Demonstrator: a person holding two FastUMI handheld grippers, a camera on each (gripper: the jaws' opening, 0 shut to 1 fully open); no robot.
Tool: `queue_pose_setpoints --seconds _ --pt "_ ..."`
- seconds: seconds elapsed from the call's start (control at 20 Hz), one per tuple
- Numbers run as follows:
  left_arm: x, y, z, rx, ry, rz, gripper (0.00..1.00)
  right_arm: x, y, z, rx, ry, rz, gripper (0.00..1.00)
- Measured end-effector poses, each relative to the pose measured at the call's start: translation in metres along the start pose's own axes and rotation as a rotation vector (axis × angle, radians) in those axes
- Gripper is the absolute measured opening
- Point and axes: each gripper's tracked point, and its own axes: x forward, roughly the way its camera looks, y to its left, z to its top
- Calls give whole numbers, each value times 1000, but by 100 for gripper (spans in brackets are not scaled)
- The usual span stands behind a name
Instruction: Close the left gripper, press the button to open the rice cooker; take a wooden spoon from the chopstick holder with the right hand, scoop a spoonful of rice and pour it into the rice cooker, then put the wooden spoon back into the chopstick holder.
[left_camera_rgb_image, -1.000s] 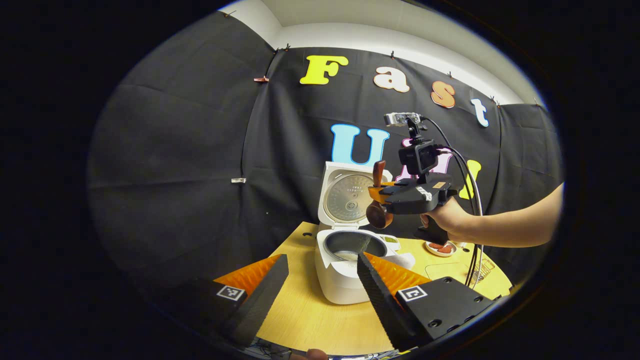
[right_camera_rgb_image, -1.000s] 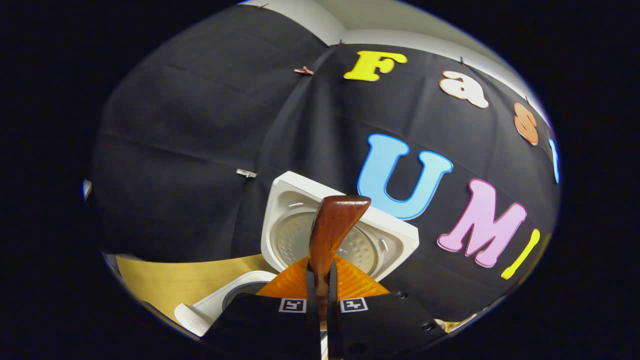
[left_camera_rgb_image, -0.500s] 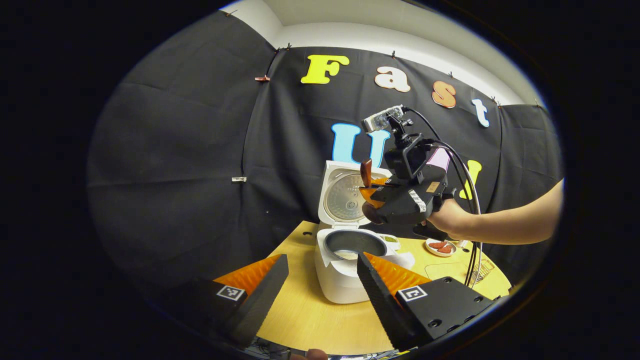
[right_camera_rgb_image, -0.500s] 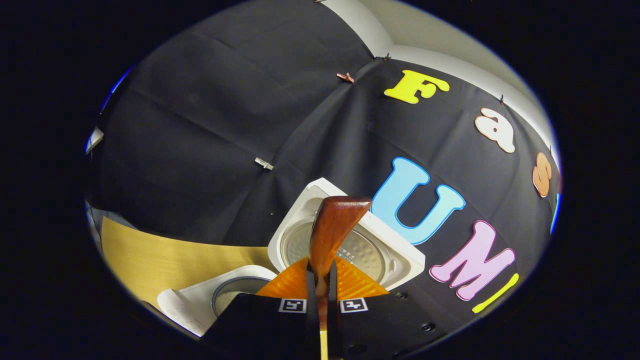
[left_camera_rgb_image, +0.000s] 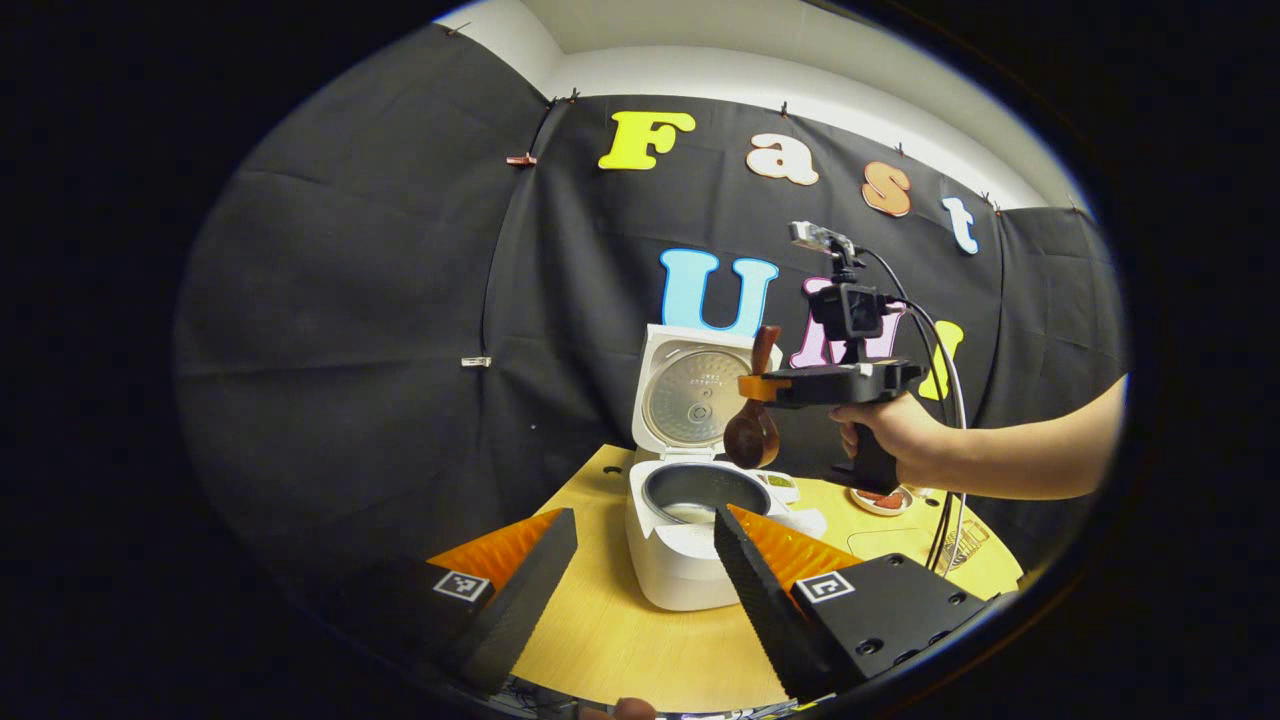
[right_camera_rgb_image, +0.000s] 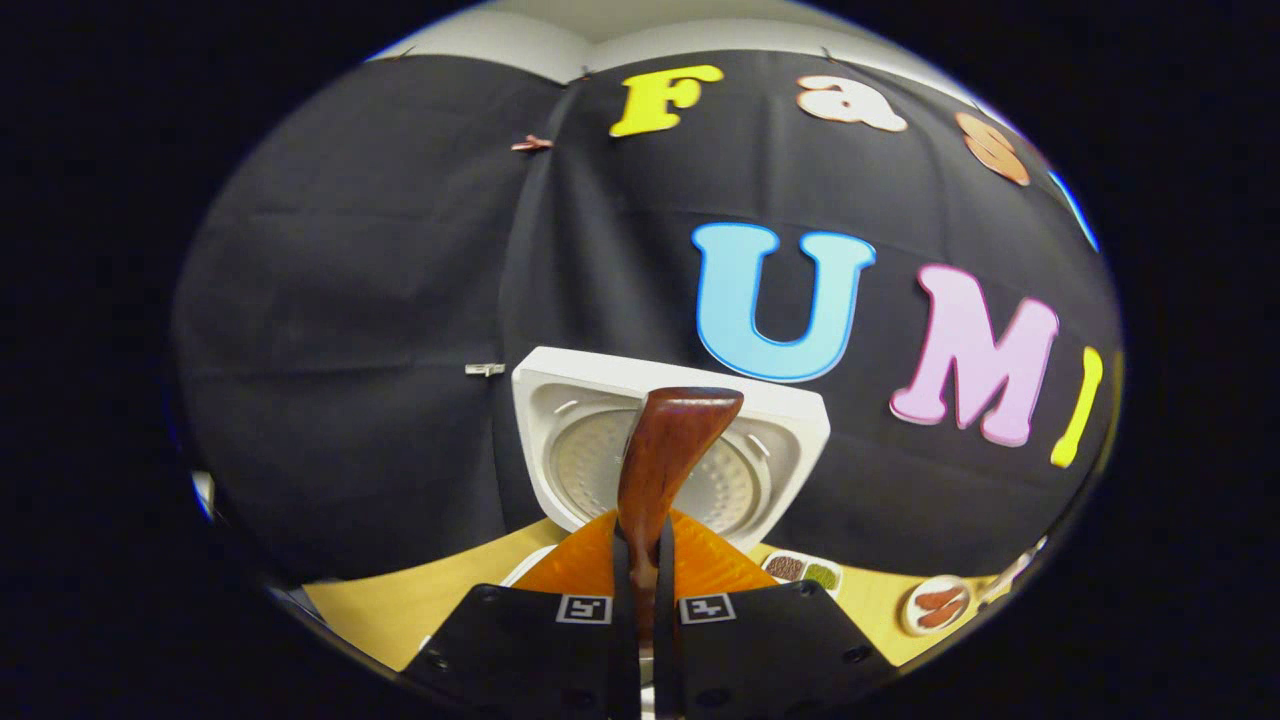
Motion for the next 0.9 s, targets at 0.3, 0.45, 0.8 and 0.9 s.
queue_pose_setpoints --seconds 0.3,0.45,0.8,0.9 --pt "1 -17 6 3 -12 -6 95 -84 -55 41 242 -131 -58 10" --pt "3 -26 16 15 -28 -8 95 -138 -98 54 254 -195 -117 10" --pt "7 -66 28 40 -51 -28 95 -250 -219 37 201 -238 -303 10" --pt "7 -81 29 44 -52 -33 95 -276 -252 19 223 -224 -347 10"
